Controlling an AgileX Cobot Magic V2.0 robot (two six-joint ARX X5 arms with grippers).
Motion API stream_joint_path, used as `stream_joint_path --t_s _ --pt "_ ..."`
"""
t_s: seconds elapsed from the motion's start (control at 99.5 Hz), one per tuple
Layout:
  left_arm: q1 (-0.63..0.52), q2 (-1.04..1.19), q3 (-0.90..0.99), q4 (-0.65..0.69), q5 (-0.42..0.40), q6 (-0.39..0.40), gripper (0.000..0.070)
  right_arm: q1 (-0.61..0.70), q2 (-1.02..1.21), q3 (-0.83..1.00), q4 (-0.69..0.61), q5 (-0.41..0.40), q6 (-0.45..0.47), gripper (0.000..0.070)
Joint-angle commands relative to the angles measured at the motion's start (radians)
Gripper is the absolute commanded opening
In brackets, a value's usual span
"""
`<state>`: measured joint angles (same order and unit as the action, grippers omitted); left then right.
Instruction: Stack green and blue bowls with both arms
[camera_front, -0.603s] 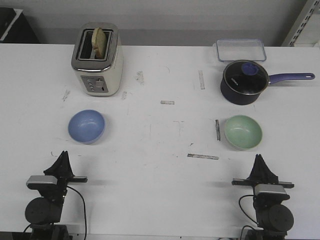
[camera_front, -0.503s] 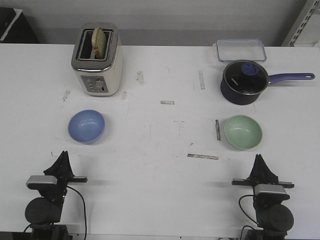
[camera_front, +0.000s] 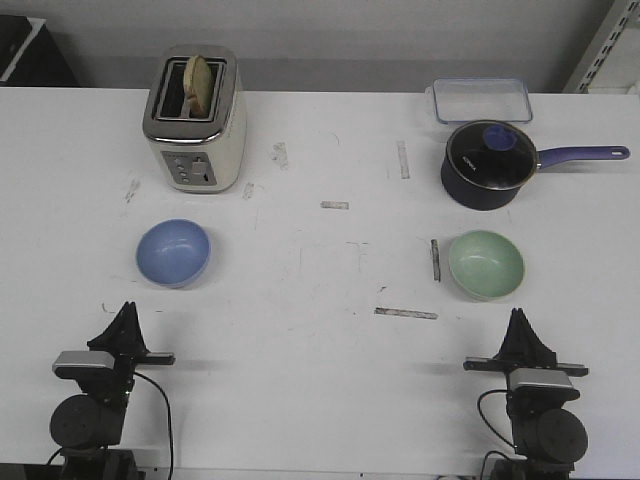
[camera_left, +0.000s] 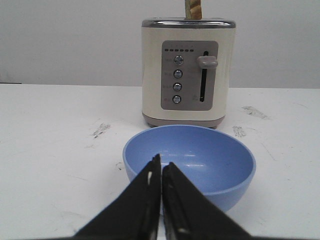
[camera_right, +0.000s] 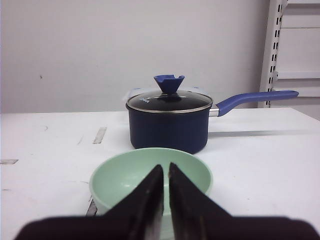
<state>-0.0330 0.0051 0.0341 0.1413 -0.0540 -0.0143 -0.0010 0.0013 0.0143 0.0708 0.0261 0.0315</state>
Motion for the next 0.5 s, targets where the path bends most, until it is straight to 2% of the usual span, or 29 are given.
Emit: stream_joint_path --t_s 0.0,0.231,0.493 --pt "0.001 -0.002 -0.022 0.010 0.001 -0.005 0.0002 0.000 0.000 0.004 0.011 -0.002 0.013 0.0009" --pt "0.001 -0.002 -0.022 0.010 0.002 -0.005 0.0003 0.002 0.044 0.079 -0.042 -0.072 0.032 0.0008" --pt "0.001 -0.002 -0.022 0.010 0.001 -0.005 0.0002 0.002 0.233 0.217 -0.071 -0.079 0.032 0.0008"
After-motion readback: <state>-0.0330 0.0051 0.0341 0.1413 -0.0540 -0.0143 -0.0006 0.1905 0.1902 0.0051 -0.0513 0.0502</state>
